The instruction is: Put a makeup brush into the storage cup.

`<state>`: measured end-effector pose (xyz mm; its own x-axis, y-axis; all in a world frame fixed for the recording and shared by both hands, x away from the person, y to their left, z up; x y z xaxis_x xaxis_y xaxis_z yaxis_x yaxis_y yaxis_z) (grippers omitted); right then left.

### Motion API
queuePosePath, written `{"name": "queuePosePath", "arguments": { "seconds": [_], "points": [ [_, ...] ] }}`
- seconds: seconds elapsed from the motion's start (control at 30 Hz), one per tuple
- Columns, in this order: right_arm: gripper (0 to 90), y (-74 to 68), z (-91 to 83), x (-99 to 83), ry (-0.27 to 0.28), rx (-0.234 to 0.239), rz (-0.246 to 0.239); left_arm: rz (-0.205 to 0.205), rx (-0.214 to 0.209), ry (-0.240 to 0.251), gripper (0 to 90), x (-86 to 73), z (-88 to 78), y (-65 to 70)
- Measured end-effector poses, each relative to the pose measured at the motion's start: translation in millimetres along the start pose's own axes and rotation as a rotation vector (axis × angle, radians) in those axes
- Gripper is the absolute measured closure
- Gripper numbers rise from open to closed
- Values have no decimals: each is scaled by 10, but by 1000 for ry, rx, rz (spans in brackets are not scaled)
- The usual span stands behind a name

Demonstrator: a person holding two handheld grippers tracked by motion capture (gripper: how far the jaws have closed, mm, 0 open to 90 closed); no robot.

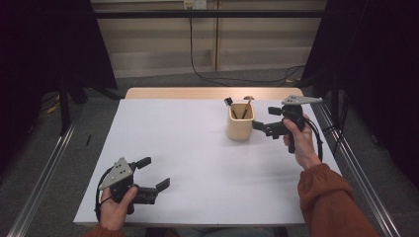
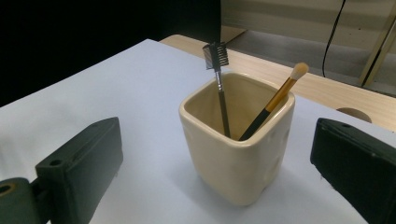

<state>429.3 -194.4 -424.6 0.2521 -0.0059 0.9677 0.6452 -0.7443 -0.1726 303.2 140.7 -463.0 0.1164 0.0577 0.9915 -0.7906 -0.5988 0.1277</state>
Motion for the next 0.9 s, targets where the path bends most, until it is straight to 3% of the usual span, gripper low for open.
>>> {"name": "queuePosePath", "arguments": {
  "seconds": [0.27,0.43,0.5,0.9],
  "points": [
    [23,-60,-117,-69,-10,-25,-11,0,18,7,20,12,-29,-34],
    [0,-100,-212,-116,-1,-37,21,0,19,7,20,12,-30,-32],
    [0,-102,-260,-134,1,-57,1,1,19,5,20,11,-28,-32],
    [6,-266,-423,-236,0,-25,-10,0,21,6,20,11,-29,-37]
  ]
}}
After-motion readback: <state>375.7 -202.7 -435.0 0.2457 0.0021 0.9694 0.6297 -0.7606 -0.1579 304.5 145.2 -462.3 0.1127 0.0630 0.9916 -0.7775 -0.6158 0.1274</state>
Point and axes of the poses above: each handheld gripper's, and its own axes: z roughly forward along the jaws, x roughly out of its top, y roughly to its right, the point moved 10 cm from there along z, roughly forward along the jaws, and after that the axes turned 14 degrees about y, right-handed, at the moved point
